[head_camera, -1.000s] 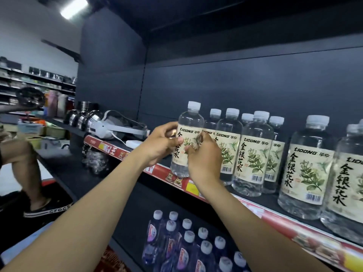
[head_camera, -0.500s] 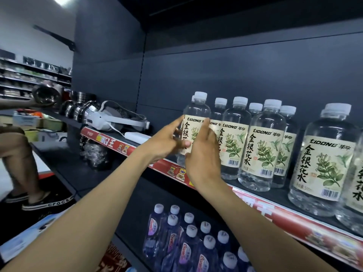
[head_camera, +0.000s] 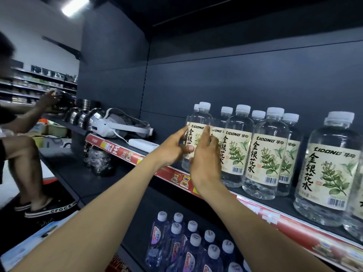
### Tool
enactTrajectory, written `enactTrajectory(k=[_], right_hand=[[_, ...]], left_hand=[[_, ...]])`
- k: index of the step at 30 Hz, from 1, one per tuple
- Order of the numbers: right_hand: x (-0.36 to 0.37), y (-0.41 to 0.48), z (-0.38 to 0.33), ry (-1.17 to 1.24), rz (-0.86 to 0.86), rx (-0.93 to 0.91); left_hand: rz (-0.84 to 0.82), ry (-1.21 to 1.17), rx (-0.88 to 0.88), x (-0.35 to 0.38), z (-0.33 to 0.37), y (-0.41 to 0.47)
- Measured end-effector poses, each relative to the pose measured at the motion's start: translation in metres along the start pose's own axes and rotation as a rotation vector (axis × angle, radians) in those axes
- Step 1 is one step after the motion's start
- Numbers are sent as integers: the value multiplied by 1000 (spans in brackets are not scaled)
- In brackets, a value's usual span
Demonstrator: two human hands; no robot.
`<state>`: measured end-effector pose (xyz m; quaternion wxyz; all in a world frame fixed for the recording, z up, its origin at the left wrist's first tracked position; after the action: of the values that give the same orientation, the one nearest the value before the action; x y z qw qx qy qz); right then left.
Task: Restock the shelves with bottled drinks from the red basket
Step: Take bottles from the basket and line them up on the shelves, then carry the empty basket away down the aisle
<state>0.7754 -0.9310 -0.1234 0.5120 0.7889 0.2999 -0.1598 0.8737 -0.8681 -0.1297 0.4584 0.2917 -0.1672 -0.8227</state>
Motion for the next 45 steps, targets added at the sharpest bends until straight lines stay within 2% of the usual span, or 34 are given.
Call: enactTrajectory(k=[10, 14, 22, 24, 27, 30, 35, 38, 41, 45], right_hand=[[2, 0, 4, 39, -1, -7], [-3, -7, -1, 92, 34, -73], [5, -25, -5, 155, -101, 3], [0, -32, -10, 145, -93, -19], [-9, -45, -19, 98, -75, -91], [-12, -61, -30, 63, -97, -152], [0, -112, -66, 142, -177, -232], [31, -166, -98, 247, -333, -275], [72, -233, -144, 357, -535, -346], [111, -329, -216, 517, -737, -434]], left_hand=[[20, 3, -52, -7, -15, 2], [23, 44, -44, -10, -15, -3], [12, 172, -28, -4, -7, -11], [34, 317, 24, -6, 5, -22], [152, 795, 73, -20, 16, -45], [193, 1208, 28, -31, 19, -83], [238, 1635, -189, -63, 34, -190], [221, 1784, -364, -101, 33, -280], [230, 1844, -634, -150, 41, -403], [370, 1839, -1007, -190, 76, -600]])
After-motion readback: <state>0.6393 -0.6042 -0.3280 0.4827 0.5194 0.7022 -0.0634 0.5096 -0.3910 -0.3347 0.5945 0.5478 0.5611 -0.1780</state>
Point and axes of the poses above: each hand's wrist, its own y-axis towards the middle knuckle, its own x-axis out of the palm, z = x × y, the point moved 9 cm from there along y, towards the middle knuckle, and after that the axes turned 10 degrees about y, right-handed, at the moved point
